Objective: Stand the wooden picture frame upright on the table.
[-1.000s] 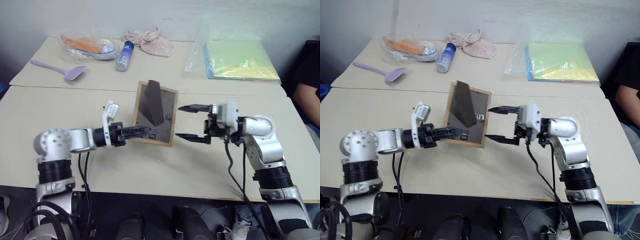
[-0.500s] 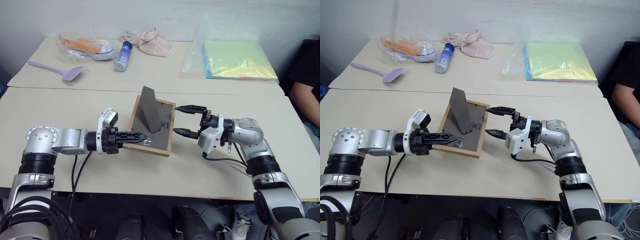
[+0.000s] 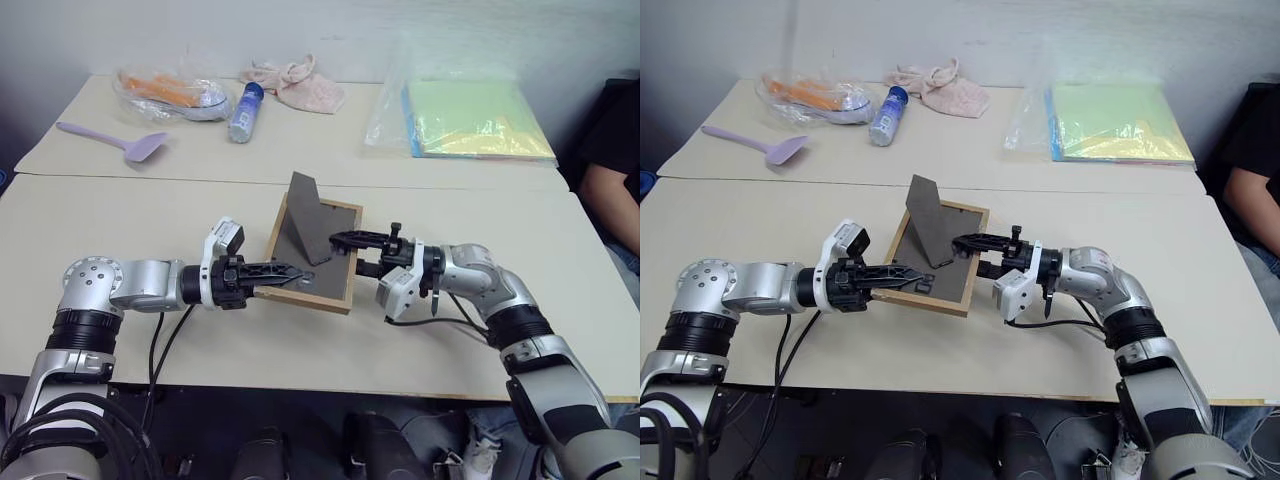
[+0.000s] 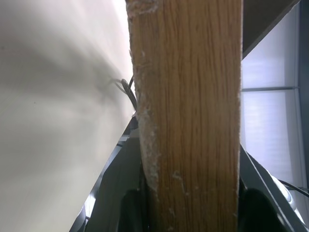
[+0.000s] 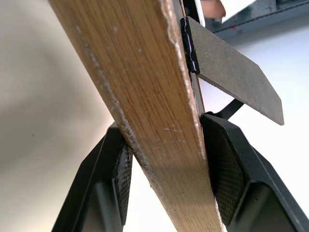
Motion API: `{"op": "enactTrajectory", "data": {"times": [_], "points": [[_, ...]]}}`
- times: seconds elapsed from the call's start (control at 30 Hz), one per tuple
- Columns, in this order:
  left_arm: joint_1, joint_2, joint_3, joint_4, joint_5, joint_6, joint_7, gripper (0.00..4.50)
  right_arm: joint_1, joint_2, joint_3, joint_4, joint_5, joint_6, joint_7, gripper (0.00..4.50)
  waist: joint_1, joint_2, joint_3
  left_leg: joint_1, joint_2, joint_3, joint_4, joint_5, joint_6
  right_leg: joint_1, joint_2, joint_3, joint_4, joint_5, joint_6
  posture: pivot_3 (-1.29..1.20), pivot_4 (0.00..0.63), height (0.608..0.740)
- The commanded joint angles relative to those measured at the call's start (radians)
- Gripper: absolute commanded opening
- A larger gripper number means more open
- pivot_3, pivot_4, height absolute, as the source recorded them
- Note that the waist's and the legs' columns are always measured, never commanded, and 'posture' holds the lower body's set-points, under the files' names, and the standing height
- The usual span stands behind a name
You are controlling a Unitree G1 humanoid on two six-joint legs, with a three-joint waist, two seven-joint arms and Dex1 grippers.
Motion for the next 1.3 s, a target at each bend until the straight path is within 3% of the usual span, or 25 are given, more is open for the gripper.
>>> {"op": "enactTrajectory", "data": {"times": [0.03, 0.13, 0.23, 0.33, 0.37, 0.43, 0.47, 0.5, 0.57, 0.63, 0.7, 0.77, 1.0, 1.23, 1.27, 1.3], "points": [[0.006, -0.005, 0.068, -0.095, -0.035, -0.05, 0.016, 1.27, -0.009, -0.016, -0.01, 0.023, 0.028, 0.022, -0.065, 1.76, 0.0, 0.0, 0.0, 0.0, 0.0, 0.0, 0.0, 0.0, 0.0, 0.0, 0.0, 0.0, 0.0, 0.0, 0.0, 0.0, 0.15, 0.74], [0.045, 0.011, 0.118, -0.18, -0.035, -0.081, 0.014, 2.23, -0.014, -0.027, -0.008, 0.016, 0.04, 0.02, -0.09, 1.7, -0.002, 0.0, 0.0, 0.0, 0.0, 0.0, 0.0, 0.0, 0.0, 0.0, 0.0, 0.0, 0.0, 0.0, 0.0, 0.0, 0.15, 0.74], [0.111, 0.054, 0.178, -0.261, -0.035, -0.107, 0.001, 3.14, -0.016, -0.038, -0.004, 0.006, 0.059, 0.024, -0.104, 1.32, -0.008, 0.0, 0.0, 0.0, 0.0, 0.0, 0.0, 0.0, 0.0, 0.0, 0.0, 0.0, 0.0, 0.0, 0.0, 0.0, 0.15, 0.74], [0.232, 0.135, 0.308, -0.345, -0.035, -0.186, 0.025, 3.93, -0.002, -0.044, 0.002, -0.018, 0.143, 0.05, -0.085, 1.27, -0.02, 0.0, 0.0, 0.0, 0.001, 0.0, -0.001, 0.0, 0.0, 0.0, 0.0, 0.0, 0.0, 0.0, 0.0, 0.0, 0.15, 0.74], [0.274, 0.159, 0.363, -0.39, 0.014, -0.208, -0.002, 3.94, 0.007, -0.047, 0.009, -0.03, 0.195, 0.07, -0.063, 1.27, -0.023, 0.0, 0.0, 0.0, 0.001, 0.0, -0.001, 0.0, 0.0, 0.0, 0.0, 0.0, 0.0, 0.0, -0.001, 0.0, 0.15, 0.74], [0.373, 0.209, 0.442, -0.54, 0.243, -0.293, -0.174, 3.95, 0.039, -0.057, 0.047, -0.076, 0.371, 0.148, 0.052, 1.27, -0.022, 0.0, 0.0, 0.0, 0.001, -0.001, -0.001, 0.0, 0.0, 0.0, 0.0, 0.0, -0.001, -0.001, -0.001, 0.0, 0.15, 0.74], [0.438, 0.232, 0.469, -0.621, 0.382, -0.374, -0.328, 3.95, 0.074, -0.053, 0.057, -0.139, 0.531, 0.259, 0.154, 1.27, -0.02, 0.0, 0.0, 0.0, 0.001, -0.001, -0.001, 0.0, 0.0, 0.0, 0.0, 0.0, -0.002, -0.001, -0.001, 0.0, 0.15, 0.74], [0.504, 0.269, 0.457, -0.683, 0.525, -0.462, -0.43, 3.95, 0.119, -0.053, 0.064, -0.223, 0.704, 0.422, 0.276, 1.27, -0.019, 0.001, 0.0, 0.0, 0.001, -0.001, -0.002, 0.0, 0.0, 0.0, 0.0, -0.001, -0.002, -0.001, -0.001, 0.0, 0.15, 0.74], [0.577, 0.303, 0.432, -0.733, 0.69, -0.573, -0.545, 3.95, 0.169, -0.057, 0.056, -0.329, 0.891, 0.626, 0.417, 1.27, -0.012, 0.001, 0.001, 0.0, 0.0, -0.003, -0.002, 0.0, 0.0, 0.002, 0.0, -0.001, -0.003, -0.001, -0.001, 0.0, 0.15, 0.74], [0.658, 0.283, 0.374, -0.736, 0.989, -0.909, -0.701, 4.31, 0.224, -0.11, 0.035, -0.503, 1.149, 1.029, 0.497, 1.27, 0.004, 0.004, 0.002, 0.0, 0.0, -0.003, -0.001, 0.0, 0.0, 0.002, -0.001, -0.001, -0.005, -0.001, -0.001, 0.0, 0.15, 0.74], [0.683, 0.239, 0.338, -0.718, 1.168, -1.138, -0.789, 4.5, 0.253, -0.159, 0.021, -0.594, 1.278, 1.331, 0.515, 1.27, 0.012, 0.005, 0.003, 0.0, 0.0, -0.003, -0.001, -0.001, 0.001, 0.002, -0.001, -0.001, -0.007, -0.001, -0.002, 0.0, 0.15, 0.74], [0.679, 0.203, 0.314, -0.703, 1.242, -1.223, -0.817, 4.5, 0.265, -0.159, -0.006, -0.607, 1.281, 1.414, 0.501, 1.27, 0.014, 0.005, 0.003, -0.001, 0.0, -0.004, -0.002, -0.001, 0.001, 0.002, -0.002, -0.002, -0.009, -0.001, -0.002, 0.0, 0.15, 0.74], [0.678, 0.143, 0.287, -0.704, 1.29, -1.231, -0.866, 4.5, 0.295, -0.119, -0.026, -0.562, 1.222, 1.634, 0.469, 1.27, 0.002, 0.005, 0.003, -0.002, 0.0, -0.004, -0.005, -0.002, 0.002, 0.0, -0.003, -0.002, -0.01, -0.001, -0.002, 0.0, 0.15, 0.74], [0.624, 0.124, 0.278, -0.671, 1.332, -1.232, -0.885, 4.5, 0.289, -0.071, -0.024, -0.497, 1.109, 1.637, 0.496, 1.27, 0.002, 0.004, 0.002, 0.001, 0.0, -0.003, -0.004, -0.002, 0.002, 0.002, -0.002, -0.002, -0.007, -0.001, -0.002, 0.0, 0.15, 0.74], [0.623, 0.126, 0.275, -0.67, 1.334, -1.229, -0.893, 4.5, 0.289, -0.06, -0.037, -0.504, 1.107, 1.618, 0.508, 1.99, 0.001, 0.003, 0.002, 0.002, 0.0, -0.003, -0.004, -0.002, 0.002, 0.002, -0.002, -0.002, -0.007, -0.001, -0.002, 0.0, 0.15, 0.74], [0.623, 0.129, 0.273, -0.668, 1.339, -1.227, -0.9, 4.5, 0.285, -0.047, -0.051, -0.504, 1.095, 1.601, 0.497, 2.21, 0.003, 0.003, 0.002, 0.001, 0.001, -0.003, -0.004, -0.002, 0.002, 0.002, -0.002, -0.002, -0.006, -0.001, -0.002, 0.0, 0.15, 0.74]]}}
